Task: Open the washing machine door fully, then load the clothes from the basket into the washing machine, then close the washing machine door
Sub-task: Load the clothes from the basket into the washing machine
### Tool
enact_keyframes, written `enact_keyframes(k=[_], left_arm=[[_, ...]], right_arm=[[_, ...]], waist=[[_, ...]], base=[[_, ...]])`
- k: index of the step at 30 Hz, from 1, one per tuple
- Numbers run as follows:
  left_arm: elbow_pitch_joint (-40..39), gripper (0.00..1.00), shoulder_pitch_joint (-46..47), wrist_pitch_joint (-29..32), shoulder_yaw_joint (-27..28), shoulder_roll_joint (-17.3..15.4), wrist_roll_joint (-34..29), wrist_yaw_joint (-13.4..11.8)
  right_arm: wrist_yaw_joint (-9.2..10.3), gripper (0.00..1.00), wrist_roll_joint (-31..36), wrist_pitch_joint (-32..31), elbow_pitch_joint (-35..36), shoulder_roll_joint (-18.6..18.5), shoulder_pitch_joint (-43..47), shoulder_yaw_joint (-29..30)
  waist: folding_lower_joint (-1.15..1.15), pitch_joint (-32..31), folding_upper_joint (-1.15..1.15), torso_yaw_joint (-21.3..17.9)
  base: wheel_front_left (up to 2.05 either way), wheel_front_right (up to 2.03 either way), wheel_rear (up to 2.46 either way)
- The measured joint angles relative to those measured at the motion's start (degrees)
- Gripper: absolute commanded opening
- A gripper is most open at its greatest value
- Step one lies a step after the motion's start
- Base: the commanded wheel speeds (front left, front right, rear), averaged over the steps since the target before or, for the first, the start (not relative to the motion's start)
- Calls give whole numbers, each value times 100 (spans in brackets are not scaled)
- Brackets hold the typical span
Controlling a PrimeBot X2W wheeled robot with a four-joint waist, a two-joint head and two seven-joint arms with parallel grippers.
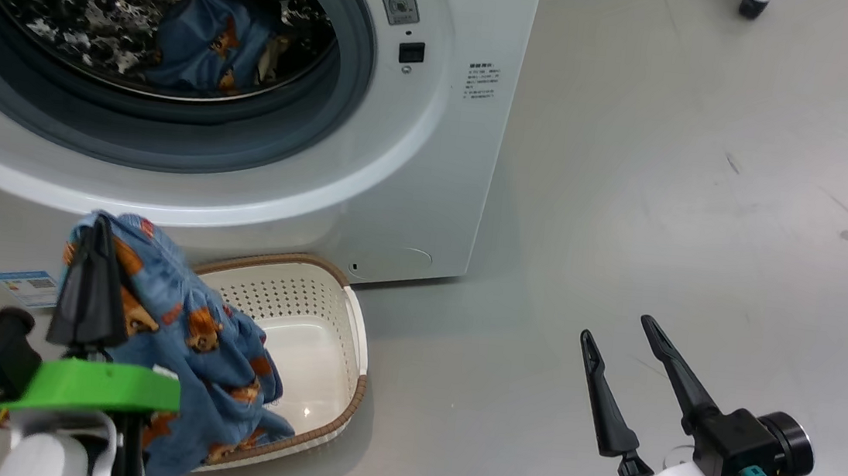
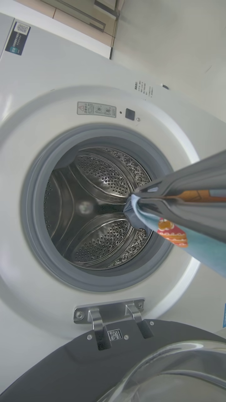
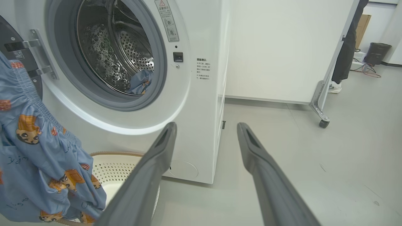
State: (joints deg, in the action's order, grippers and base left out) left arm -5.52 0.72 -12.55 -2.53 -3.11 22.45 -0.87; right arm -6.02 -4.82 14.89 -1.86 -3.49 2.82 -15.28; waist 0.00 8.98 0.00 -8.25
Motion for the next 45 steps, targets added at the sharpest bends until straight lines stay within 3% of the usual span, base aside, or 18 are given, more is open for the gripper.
enact_keyframes(k=[13,25,29,45], left_arm=[[437,0,1967,851,683,-937,-366,-315],[1314,0,3345,1535,1084,-1712,-611,-405],[1579,0,3829,1693,1194,-1972,-678,-430],[2338,0,5566,1680,971,-2366,-917,-419]], right_arm=[[-43,100,-23,0,119,68,-643,-458],[-32,100,-441,1,264,81,-962,-1039],[71,100,-533,0,315,83,-1037,-1147],[272,100,-677,0,386,112,-1539,-1506]], waist=[[0,875,0,-728],[0,1756,0,-1388],[-1,2106,0,-1585],[-1,3344,0,-1983]], base=[[0,0,0],[0,0,0],[0,0,0],[0,0,0]])
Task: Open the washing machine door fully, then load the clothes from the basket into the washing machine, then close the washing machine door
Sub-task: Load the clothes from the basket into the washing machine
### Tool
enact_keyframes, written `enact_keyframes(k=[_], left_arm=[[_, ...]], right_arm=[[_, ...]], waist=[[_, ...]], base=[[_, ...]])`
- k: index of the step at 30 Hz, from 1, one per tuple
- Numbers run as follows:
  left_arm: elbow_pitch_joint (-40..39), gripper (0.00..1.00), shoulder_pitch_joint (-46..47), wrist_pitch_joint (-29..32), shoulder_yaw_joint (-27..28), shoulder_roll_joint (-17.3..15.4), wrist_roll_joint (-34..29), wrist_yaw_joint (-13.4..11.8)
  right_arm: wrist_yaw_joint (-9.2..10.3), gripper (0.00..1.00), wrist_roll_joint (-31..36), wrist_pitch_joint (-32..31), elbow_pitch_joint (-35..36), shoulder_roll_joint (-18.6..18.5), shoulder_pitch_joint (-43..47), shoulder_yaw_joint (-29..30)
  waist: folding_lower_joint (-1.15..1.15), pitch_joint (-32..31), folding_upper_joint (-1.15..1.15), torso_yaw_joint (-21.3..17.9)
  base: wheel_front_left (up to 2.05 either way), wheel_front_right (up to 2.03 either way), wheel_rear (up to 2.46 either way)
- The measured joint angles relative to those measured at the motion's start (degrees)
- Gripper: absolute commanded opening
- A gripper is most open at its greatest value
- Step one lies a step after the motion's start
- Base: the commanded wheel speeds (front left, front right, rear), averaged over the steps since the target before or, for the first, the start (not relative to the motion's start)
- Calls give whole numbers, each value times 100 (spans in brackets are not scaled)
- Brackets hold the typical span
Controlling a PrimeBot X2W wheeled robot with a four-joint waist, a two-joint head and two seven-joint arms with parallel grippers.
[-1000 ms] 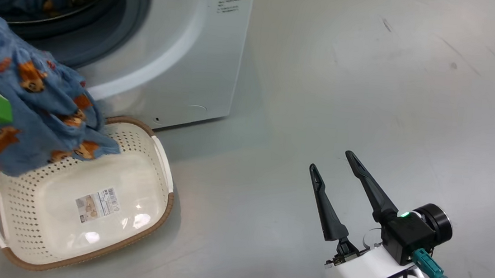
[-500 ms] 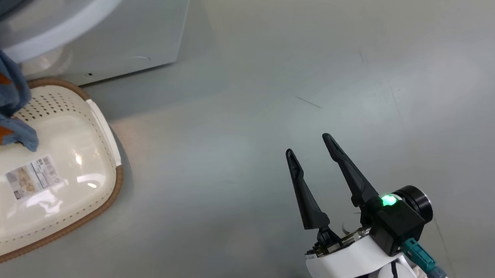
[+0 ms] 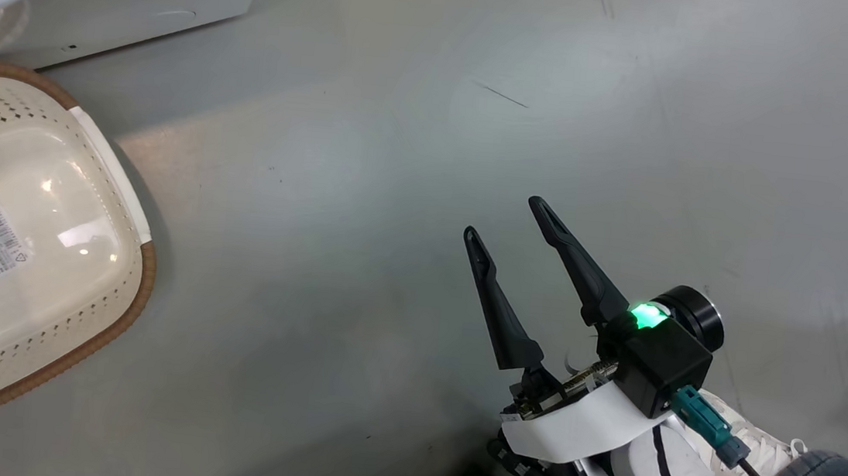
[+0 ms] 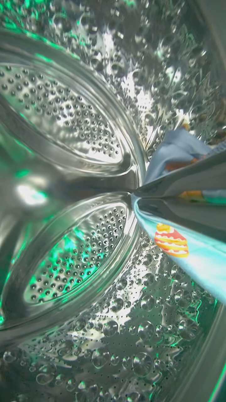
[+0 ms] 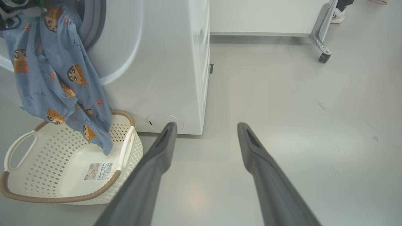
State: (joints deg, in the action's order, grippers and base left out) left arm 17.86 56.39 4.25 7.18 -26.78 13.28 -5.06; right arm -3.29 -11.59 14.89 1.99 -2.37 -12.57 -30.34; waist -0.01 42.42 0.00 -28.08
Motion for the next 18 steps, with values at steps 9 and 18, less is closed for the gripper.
enact_keyframes(k=[9,18], left_arm=[[286,0,756,-489,-14,-35,2,108],[926,0,1288,-523,-245,54,15,232]], right_arm=[[127,100,-45,0,-78,5,0,-107],[198,100,-44,0,-152,7,-2,-92]], waist=[[0,108,0,-62],[0,120,0,20]], base=[[0,0,0],[0,0,0]])
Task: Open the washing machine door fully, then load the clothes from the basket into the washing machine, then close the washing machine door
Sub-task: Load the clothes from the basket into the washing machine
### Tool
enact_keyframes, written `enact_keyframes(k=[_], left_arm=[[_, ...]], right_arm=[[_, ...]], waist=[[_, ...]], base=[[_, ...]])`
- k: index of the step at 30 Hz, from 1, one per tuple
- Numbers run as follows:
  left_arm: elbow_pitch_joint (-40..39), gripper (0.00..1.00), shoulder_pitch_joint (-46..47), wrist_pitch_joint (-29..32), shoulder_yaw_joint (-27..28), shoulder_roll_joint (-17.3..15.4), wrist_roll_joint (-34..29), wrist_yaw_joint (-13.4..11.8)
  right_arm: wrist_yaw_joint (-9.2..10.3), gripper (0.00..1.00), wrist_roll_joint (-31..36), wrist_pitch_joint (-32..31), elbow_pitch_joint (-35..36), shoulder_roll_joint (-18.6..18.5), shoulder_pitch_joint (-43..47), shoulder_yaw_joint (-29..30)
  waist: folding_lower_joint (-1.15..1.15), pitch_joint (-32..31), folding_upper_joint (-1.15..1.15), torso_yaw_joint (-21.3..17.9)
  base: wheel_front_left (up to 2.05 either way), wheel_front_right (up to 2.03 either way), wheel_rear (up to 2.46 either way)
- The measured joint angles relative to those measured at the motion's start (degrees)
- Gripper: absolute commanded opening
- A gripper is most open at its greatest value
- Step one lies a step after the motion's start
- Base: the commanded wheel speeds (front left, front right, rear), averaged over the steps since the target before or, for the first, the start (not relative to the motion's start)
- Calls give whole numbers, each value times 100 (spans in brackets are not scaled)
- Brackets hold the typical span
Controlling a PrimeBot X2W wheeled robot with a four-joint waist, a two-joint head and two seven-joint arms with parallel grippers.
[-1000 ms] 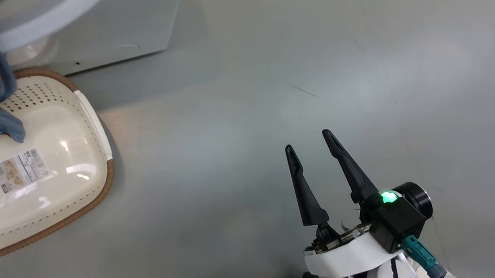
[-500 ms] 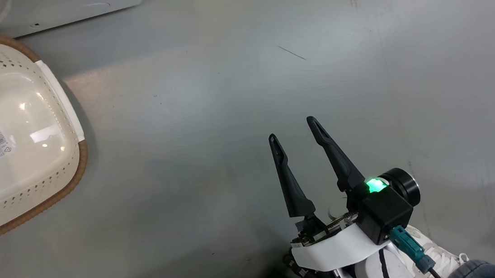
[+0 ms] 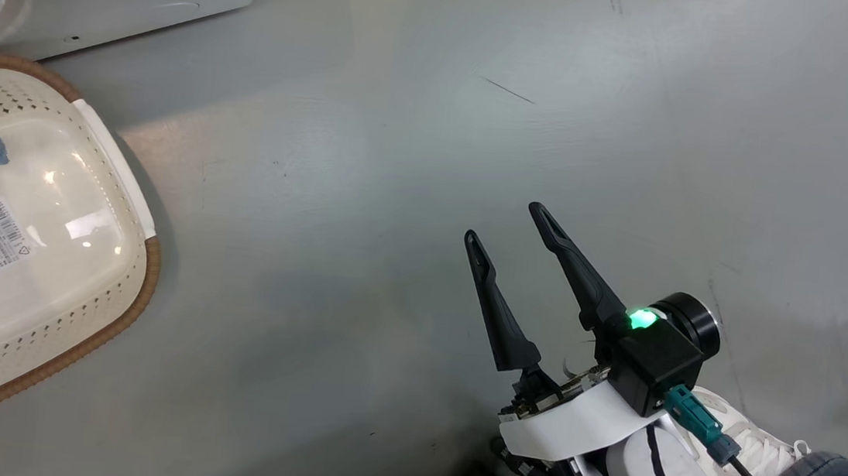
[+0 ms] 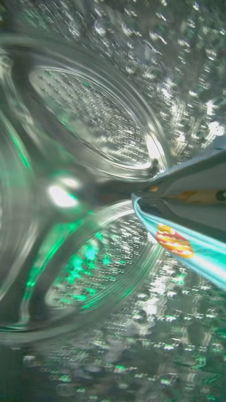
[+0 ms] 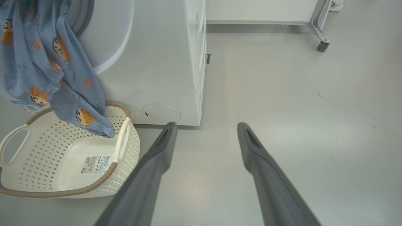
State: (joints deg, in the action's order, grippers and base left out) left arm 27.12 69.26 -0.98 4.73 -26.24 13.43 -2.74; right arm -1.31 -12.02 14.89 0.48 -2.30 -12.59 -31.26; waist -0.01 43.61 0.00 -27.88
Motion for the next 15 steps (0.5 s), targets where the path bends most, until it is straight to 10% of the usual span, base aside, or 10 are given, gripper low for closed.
enact_keyframes(k=[6,8,9,15], left_arm=[[528,27,-56,197,-120,132,-53,-40],[603,90,-48,210,-123,181,-56,-59],[638,100,-27,243,-125,213,-56,-77],[746,100,36,230,-222,488,-125,-142]], right_arm=[[46,100,5,1,-29,-1,-12,69],[46,100,24,0,-40,-2,-20,108],[47,100,54,0,-48,-2,-23,126],[99,100,63,1,-74,-5,-135,258]], waist=[[0,-39,0,129],[0,-48,0,181],[0,-52,0,210],[1,-74,0,418]], base=[[0,0,0],[0,0,0],[0,0,0],[0,0,0]])
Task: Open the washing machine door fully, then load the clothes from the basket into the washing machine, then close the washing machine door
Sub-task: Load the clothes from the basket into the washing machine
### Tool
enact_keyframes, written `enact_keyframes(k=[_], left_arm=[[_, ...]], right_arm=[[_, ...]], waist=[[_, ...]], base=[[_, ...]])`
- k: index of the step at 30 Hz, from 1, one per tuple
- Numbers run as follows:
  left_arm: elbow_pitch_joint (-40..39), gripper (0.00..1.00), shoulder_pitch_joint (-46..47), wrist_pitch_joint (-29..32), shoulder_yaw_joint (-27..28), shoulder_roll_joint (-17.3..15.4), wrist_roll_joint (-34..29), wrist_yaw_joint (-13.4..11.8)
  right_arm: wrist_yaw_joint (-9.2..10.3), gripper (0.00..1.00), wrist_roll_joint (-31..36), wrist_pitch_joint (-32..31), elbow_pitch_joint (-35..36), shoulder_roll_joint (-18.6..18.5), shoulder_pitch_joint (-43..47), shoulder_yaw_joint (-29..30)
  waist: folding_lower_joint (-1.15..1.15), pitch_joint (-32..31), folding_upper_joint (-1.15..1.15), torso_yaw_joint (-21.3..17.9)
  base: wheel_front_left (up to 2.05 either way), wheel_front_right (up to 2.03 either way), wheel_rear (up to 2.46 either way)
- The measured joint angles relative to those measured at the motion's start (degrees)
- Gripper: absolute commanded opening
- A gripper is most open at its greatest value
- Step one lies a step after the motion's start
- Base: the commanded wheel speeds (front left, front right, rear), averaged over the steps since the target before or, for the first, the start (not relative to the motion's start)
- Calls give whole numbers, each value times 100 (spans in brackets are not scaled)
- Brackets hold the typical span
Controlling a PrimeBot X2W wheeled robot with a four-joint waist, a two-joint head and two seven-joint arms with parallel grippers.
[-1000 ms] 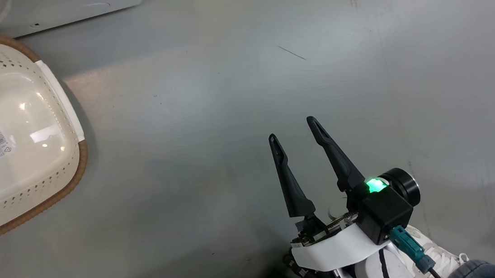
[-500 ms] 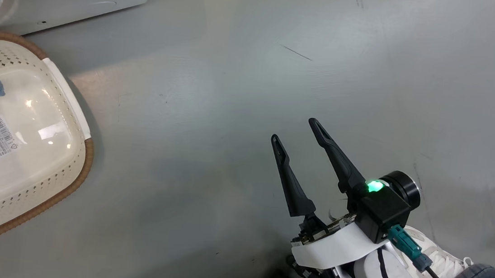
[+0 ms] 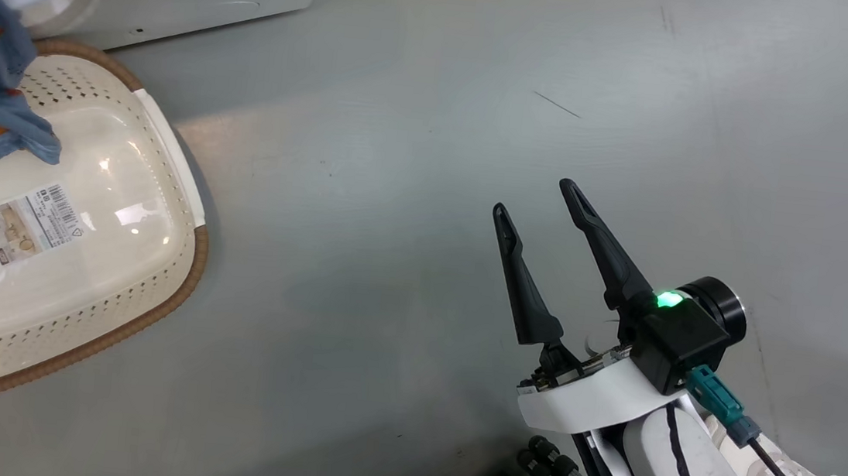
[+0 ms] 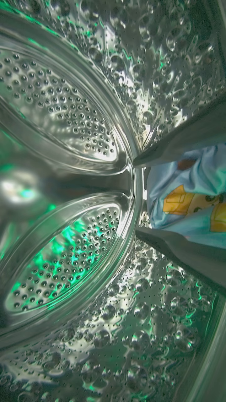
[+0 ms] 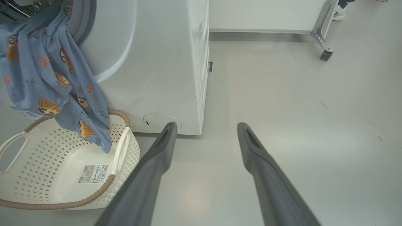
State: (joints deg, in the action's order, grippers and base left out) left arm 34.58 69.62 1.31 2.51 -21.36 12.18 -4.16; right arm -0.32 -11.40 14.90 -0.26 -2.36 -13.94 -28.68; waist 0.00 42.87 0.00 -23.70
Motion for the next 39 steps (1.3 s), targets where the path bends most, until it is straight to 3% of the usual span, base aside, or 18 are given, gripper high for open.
enact_keyframes(k=[8,12,19,24,39], left_arm=[[22,100,-161,-300,4,695,227,-49],[-32,100,-565,-479,-105,1171,421,-44],[-226,100,-1299,-705,-456,1692,491,91],[-425,100,-1868,-915,-659,1853,458,149],[-843,100,-3922,-1237,-856,1868,501,162]], right_arm=[[5,100,148,0,-115,-8,-222,308],[5,100,282,0,-216,-18,-233,539],[1,100,400,0,-309,-96,-250,812],[-19,100,433,0,-372,-115,-248,875],[-114,100,502,0,-457,-190,52,1177]], waist=[[0,-131,0,442],[0,-223,0,700],[0,-415,0,1212],[0,-576,0,1572],[0,-1039,0,2141]], base=[[0,0,0],[0,0,0],[0,0,0],[0,0,0],[0,0,0]])
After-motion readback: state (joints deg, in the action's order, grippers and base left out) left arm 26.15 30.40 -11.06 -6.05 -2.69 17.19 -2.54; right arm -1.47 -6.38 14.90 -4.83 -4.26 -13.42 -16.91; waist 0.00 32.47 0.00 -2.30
